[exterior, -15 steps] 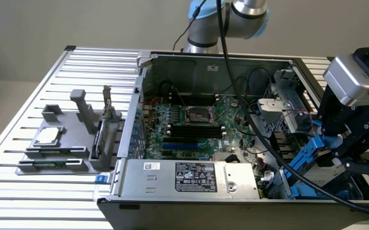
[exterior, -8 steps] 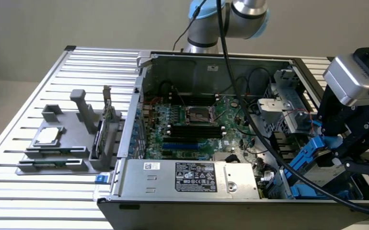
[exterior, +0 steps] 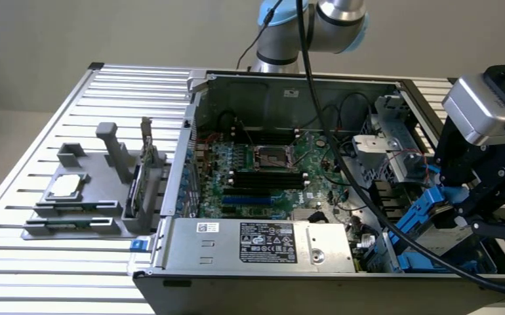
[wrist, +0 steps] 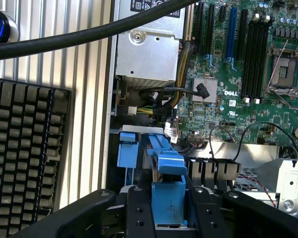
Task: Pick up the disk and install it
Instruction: 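Insert the disk into the insertion slot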
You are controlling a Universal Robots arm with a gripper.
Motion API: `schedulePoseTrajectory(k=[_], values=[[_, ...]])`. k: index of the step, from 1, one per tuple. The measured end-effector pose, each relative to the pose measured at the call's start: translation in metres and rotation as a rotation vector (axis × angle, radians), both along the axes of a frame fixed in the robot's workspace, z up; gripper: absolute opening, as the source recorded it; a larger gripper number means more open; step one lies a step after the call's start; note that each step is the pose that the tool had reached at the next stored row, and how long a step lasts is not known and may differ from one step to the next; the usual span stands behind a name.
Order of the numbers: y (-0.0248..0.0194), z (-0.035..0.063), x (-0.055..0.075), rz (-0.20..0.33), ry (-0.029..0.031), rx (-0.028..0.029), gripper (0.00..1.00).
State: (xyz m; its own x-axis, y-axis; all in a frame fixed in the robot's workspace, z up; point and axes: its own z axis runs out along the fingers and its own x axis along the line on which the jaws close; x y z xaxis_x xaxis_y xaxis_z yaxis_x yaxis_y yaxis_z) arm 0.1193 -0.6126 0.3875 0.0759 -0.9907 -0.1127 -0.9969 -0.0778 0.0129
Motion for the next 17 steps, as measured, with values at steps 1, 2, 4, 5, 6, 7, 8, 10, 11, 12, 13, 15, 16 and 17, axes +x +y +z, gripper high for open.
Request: schedulePoseTrajectory(k=[1, 2, 4, 5, 6, 7, 8, 10, 11, 12, 13, 15, 16, 17], values=[[0.0000, 0.0000, 0.0000, 0.000, 0.0000, 0.0000, 0.32], [0.0000, 0.0000, 0.0000, 0.000, 0.0000, 0.0000, 0.32], [0.0000, 0.0000, 0.0000, 0.000, 0.0000, 0.0000, 0.32], [0.0000, 0.0000, 0.0000, 0.000, 0.0000, 0.0001, 0.32], [0.0000, 0.0000, 0.0000, 0.000, 0.0000, 0.0000, 0.32], [0.0000, 0.0000, 0.0000, 0.000, 0.0000, 0.0000, 0.32], [0.0000, 0.0000, 0.0000, 0.000, 0.0000, 0.0000, 0.32], [0.0000, 0.0000, 0.0000, 0.000, 0.0000, 0.0000, 0.32], [0.0000, 0.0000, 0.0000, 0.000, 0.0000, 0.0000, 0.32], [0.0000, 0.0000, 0.0000, 0.000, 0.0000, 0.0000, 0.32], [0.0000, 0.0000, 0.0000, 0.000, 0.0000, 0.0000, 0.32], [0.0000, 0.0000, 0.0000, 0.000, 0.0000, 0.0000, 0.32], [0.0000, 0.0000, 0.0000, 0.000, 0.0000, 0.0000, 0.32], [0.0000, 0.0000, 0.0000, 0.000, 0.0000, 0.0000, 0.32]])
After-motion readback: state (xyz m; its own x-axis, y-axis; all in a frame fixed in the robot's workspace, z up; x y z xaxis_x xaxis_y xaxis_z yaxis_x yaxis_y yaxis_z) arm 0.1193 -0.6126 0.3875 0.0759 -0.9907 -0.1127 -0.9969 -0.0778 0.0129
